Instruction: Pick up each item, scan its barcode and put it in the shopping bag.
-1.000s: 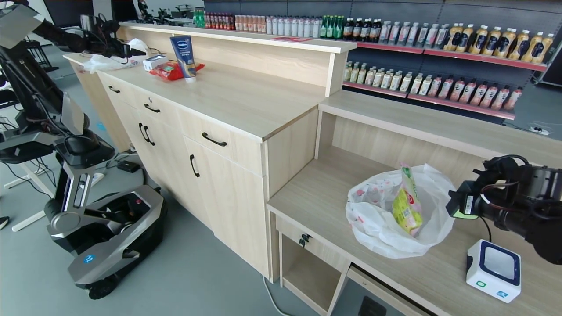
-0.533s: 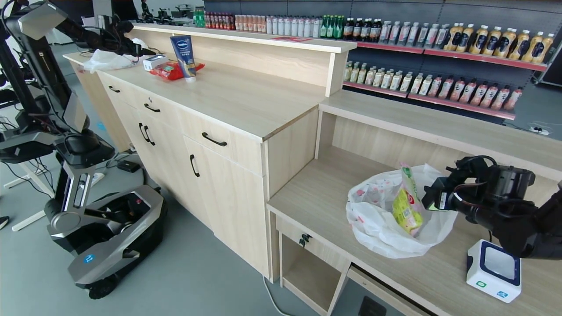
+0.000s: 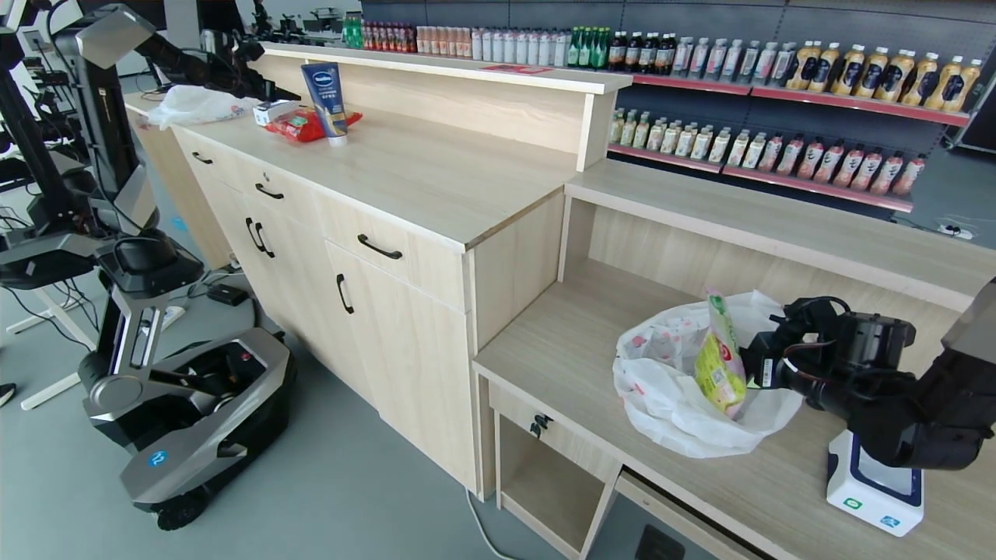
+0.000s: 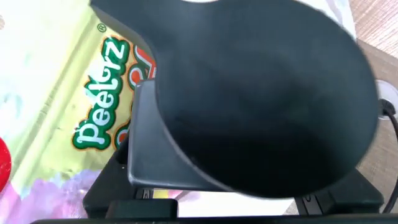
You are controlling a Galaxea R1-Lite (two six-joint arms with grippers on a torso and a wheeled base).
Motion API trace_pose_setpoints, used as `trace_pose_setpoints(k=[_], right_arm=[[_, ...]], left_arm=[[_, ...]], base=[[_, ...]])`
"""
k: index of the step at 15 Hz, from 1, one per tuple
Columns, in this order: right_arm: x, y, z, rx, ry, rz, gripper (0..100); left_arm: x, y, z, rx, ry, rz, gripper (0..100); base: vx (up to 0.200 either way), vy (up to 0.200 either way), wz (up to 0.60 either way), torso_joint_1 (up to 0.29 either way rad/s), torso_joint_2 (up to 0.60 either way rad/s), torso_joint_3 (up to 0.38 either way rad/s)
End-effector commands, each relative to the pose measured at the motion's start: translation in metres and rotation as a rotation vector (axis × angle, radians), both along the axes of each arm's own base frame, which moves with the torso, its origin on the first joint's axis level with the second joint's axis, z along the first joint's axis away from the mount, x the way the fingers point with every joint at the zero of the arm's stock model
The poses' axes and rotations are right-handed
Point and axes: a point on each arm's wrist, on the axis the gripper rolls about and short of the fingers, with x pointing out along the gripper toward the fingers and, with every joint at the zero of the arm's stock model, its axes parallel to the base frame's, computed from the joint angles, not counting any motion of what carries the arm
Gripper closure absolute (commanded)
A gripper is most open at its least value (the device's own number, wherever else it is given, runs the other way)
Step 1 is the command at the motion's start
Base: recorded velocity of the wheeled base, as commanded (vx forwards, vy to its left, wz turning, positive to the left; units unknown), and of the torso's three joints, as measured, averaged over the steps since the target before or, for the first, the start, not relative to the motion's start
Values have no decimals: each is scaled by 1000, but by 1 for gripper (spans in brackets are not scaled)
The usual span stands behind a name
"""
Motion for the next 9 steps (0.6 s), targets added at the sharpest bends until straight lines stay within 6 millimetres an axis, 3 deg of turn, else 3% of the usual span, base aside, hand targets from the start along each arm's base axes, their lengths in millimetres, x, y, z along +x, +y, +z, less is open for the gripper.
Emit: trace_pose_setpoints(k=[1, 9], right_arm=[[2, -1, -9, -3, 13, 1, 100], [1, -13, -28, -38, 57, -17, 100]], left_arm=[[0, 0, 0, -1, 0, 1, 0], [0, 0, 0, -1, 0, 1, 0]], base=[[0, 0, 0, 0, 0, 0], [0, 0, 0, 0, 0, 0]])
